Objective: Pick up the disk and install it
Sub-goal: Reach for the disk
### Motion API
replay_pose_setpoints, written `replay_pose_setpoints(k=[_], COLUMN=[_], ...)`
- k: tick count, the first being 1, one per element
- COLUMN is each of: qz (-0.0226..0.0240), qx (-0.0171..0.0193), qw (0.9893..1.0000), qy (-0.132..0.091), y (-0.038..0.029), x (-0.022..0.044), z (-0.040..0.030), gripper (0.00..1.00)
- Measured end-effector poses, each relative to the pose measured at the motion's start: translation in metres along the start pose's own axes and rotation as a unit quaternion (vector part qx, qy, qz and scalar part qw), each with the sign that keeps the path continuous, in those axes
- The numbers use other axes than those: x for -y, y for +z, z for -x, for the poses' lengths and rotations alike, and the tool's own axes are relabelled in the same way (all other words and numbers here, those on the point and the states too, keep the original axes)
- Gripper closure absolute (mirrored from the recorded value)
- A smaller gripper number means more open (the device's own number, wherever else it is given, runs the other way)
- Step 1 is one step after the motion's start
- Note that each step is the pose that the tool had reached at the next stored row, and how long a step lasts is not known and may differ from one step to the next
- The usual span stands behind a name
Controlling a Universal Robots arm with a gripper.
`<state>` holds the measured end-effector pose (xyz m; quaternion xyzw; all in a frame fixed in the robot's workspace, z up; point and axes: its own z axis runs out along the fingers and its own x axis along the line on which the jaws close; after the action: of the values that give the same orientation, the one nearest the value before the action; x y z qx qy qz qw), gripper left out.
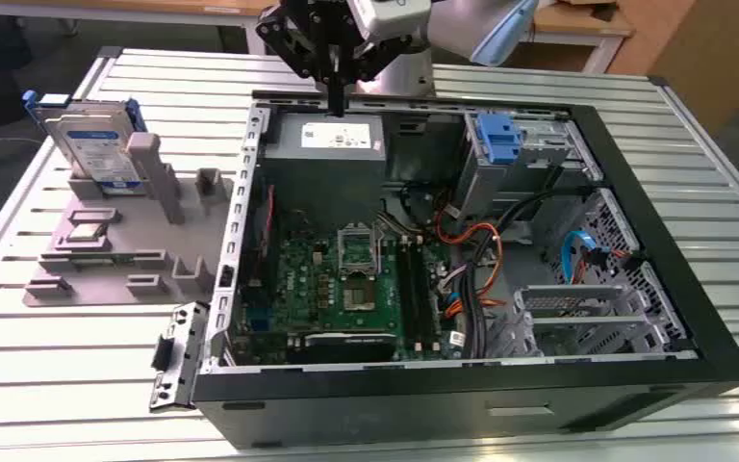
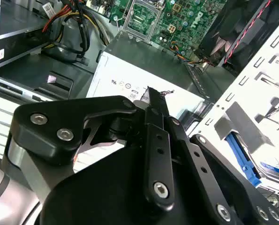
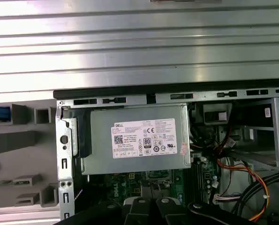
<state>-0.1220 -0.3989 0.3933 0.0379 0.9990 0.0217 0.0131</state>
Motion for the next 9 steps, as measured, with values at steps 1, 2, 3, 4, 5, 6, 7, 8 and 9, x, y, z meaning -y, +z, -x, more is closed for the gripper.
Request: replay_pose_setpoints(k=[1,2,3,4,5,6,7,8,9], qz=[0.0,0.0,0.0,0.0,0.0,0.0,0.0,-0.0001,0.0], qx=[0.0,0.0,0.0,0.0,0.0,0.0,0.0,0.0,0.0], qw=[1.0,1.0,1.0,1.0,1.0,1.0,1.0,1.0,1.0], qy=[0.0,0.0,0.0,0.0,0.0,0.0,0.0,0.0,0.0], y=[0.0,0.0,0.0,0.0,0.0,0.0,0.0,0.0,0.0], x=[0.0,0.0,0.0,0.0,0.0,0.0,0.0,0.0,0.0], z=[0.0,0.0,0.0,0.0,0.0,-0.0001,-0.0003,-0.0004,-0.0005], gripper=[0.89,0.89,0.89,0.89,0.89,0.89,0.89,0.89,0.89])
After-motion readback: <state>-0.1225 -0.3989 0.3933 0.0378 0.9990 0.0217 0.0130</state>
